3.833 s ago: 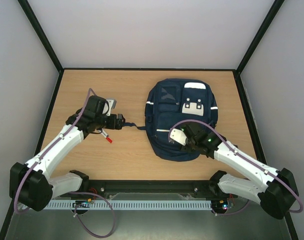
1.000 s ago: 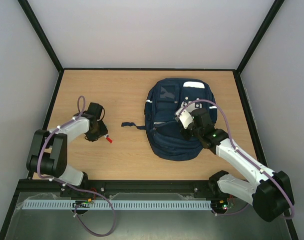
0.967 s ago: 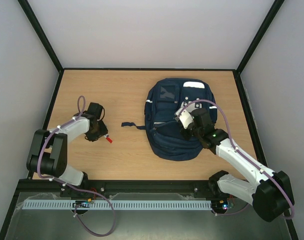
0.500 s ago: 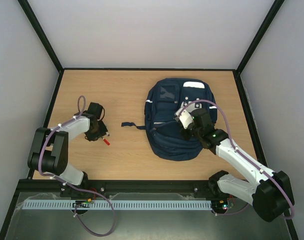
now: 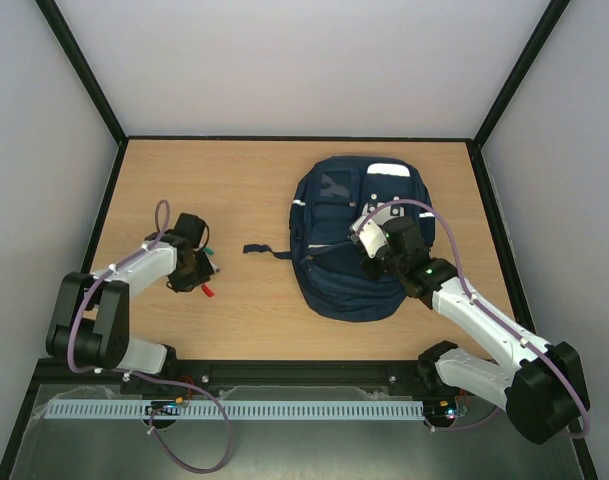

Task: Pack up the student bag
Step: Pick up the stationery from the center of the board.

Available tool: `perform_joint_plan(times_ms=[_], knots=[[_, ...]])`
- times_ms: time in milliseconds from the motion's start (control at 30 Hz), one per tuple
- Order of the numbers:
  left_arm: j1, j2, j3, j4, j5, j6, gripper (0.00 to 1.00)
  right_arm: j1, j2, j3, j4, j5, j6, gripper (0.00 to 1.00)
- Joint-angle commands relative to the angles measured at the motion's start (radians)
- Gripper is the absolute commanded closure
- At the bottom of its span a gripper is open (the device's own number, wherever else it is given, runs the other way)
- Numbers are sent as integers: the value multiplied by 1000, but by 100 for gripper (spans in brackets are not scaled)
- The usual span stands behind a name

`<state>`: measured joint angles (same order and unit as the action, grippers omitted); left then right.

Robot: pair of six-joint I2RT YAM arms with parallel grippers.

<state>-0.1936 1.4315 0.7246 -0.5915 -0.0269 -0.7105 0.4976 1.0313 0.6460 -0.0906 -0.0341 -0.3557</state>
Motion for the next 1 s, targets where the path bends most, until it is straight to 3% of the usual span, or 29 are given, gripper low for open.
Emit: perform_joint_plan(times_ms=[0, 300, 500, 633, 967], knots=[[-6, -7, -36, -31, 10, 12, 79, -2, -7, -7, 52, -14, -2, 99], [-6, 66, 10, 8, 11, 19, 77, -2, -8, -10, 50, -4, -6, 99], [-1, 121, 41, 10, -3, 28, 85, -2, -10, -9, 51, -4, -7, 99], [-12, 47, 41, -13, -14, 22, 97, -2, -9, -7, 43, -9, -5, 99], [-87, -218, 80, -108, 107, 29, 98, -2, -68, 97, -79, -40, 6, 99]])
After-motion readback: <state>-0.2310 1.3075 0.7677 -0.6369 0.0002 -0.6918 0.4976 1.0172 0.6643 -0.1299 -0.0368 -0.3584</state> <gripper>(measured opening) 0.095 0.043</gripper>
